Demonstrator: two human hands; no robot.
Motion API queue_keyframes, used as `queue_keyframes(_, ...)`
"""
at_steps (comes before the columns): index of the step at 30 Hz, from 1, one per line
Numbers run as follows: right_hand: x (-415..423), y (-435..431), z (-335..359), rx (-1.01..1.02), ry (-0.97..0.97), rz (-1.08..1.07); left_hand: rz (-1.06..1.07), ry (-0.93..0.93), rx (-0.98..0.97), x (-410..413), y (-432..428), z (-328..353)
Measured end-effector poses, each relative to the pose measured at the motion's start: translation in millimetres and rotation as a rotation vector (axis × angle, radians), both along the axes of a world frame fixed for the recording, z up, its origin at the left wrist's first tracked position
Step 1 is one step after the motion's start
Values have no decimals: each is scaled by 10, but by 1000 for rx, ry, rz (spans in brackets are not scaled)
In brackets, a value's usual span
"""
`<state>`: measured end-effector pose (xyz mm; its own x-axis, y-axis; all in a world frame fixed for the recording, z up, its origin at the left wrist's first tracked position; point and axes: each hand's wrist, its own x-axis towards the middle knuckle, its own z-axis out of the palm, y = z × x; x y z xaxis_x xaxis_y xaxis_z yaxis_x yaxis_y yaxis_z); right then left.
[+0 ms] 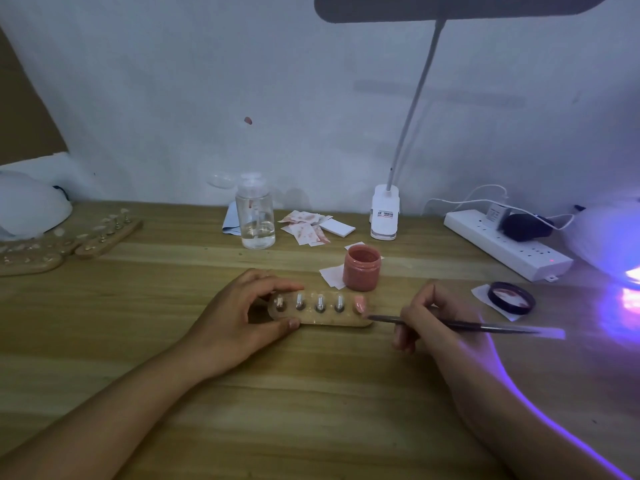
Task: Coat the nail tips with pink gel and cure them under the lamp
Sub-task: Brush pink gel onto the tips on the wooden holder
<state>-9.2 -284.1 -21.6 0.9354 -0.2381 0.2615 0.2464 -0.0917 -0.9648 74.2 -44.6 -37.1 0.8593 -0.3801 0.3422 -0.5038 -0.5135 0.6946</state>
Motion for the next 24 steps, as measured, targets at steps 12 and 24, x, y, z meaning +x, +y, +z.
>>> queue_keyframes(12, 3, -1, 21, 53, -52, -23, 6, 15, 1, -5, 2, -1)
queue_keyframes(24, -1, 14, 0, -62, 0, -6, 11, -6, 25, 1, 1, -14)
